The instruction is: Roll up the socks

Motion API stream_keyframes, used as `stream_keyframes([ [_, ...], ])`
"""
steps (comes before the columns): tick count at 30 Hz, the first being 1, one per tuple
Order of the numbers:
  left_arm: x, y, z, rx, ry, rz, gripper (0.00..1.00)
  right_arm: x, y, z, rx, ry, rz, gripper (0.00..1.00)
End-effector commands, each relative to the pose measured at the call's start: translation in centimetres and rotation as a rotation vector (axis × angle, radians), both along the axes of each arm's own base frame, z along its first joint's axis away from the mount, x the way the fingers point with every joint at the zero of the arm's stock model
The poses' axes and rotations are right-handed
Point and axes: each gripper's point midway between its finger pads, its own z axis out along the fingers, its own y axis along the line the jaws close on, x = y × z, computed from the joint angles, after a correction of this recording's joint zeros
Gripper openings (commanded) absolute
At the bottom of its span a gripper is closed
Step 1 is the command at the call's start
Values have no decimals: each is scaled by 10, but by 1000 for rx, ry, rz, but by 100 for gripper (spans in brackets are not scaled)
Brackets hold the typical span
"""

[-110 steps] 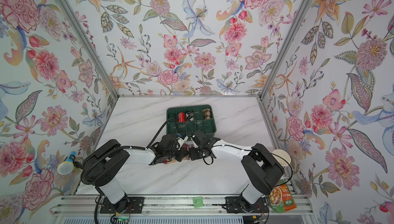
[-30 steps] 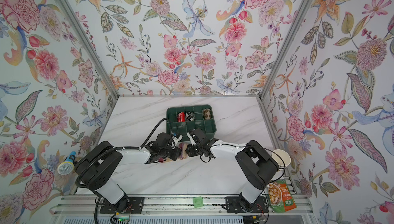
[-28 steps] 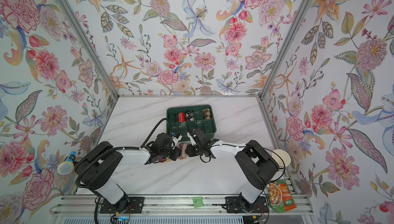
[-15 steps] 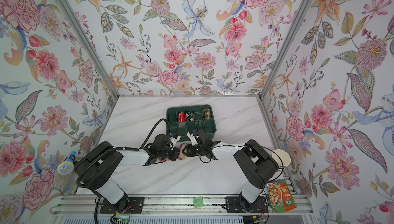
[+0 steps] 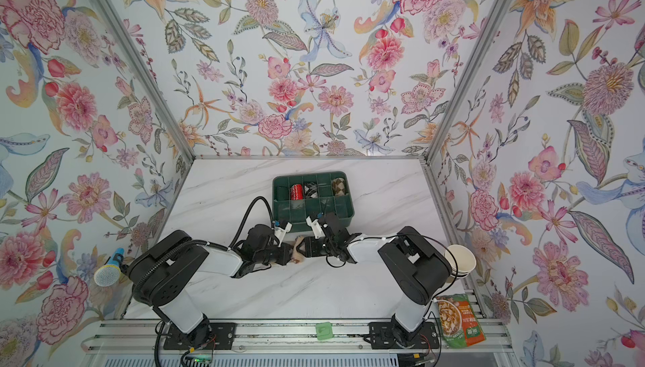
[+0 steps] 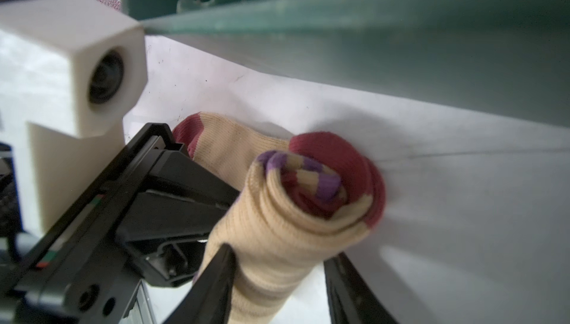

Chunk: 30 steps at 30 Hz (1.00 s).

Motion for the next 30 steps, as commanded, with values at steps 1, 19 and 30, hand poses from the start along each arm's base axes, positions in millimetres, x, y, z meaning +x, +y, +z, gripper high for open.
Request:
stream_keyframes([
  [1, -27, -26, 17, -148, 67, -133, 9, 1, -3, -22, -33, 28, -32, 49],
  [19, -39, -58, 22, -271, 111, -184, 7, -4, 7, -15, -14, 17, 6, 25],
  [30, -43, -58, 8, -218, 129, -198, 9, -12, -4, -30, -237, 3, 49, 0],
])
